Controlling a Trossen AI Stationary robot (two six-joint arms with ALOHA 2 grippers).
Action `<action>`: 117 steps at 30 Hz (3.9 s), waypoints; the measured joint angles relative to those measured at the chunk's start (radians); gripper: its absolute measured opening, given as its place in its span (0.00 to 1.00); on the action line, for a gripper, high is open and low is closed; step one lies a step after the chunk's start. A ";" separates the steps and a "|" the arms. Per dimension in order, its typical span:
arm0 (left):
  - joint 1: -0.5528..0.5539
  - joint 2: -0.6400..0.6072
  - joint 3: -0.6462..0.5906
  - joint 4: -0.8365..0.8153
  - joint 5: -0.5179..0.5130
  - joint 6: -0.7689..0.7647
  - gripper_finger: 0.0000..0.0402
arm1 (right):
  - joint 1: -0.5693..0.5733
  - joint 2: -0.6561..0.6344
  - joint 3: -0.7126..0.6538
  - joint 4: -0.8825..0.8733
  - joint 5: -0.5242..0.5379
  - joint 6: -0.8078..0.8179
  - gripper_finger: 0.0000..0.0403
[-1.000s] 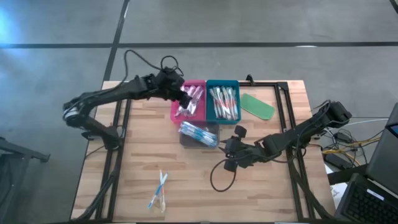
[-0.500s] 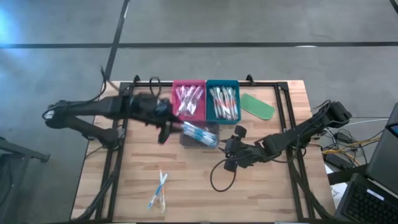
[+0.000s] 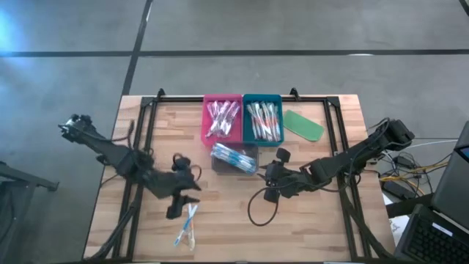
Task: Pick & Place Toothbrushes
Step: Put the blue toothbrush into the transparent gray bin
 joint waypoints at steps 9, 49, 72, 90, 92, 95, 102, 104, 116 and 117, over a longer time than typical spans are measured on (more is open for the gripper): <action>-0.136 0.129 -0.043 -0.068 -0.038 -0.315 0.46 | 0.000 0.000 0.000 0.013 -0.004 0.000 0.19; -0.099 0.564 -0.146 -0.034 0.021 -0.700 0.34 | 0.000 0.000 0.000 0.021 -0.003 0.000 0.28; -0.063 0.551 0.032 -0.096 0.059 -0.358 0.11 | 0.000 0.000 0.000 0.021 -0.003 0.000 0.37; 0.107 0.550 0.317 -0.189 -0.162 0.540 0.11 | -0.007 -0.135 0.000 -0.112 0.310 -0.007 0.24; 0.141 0.550 0.343 -0.173 -0.162 0.611 0.11 | -0.019 -0.187 0.000 -0.144 0.335 -0.007 0.22; 0.209 0.550 0.379 -0.144 -0.160 0.668 0.11 | -0.049 -0.273 0.000 -0.190 0.337 -0.005 0.19; 0.374 0.563 0.419 -0.138 -0.158 0.777 0.11 | -0.158 -0.463 0.000 -0.254 0.298 -0.004 0.16; 0.398 0.578 0.428 -0.133 -0.155 0.810 0.11 | -0.199 -0.503 0.000 -0.257 0.263 -0.005 0.17; 0.384 0.731 0.507 -0.099 -0.150 0.880 0.11 | -0.420 -0.574 0.000 -0.355 0.090 -0.034 0.31; 0.382 0.750 0.528 -0.109 -0.154 0.879 0.11 | -0.433 -0.573 0.000 -0.361 0.082 -0.034 0.32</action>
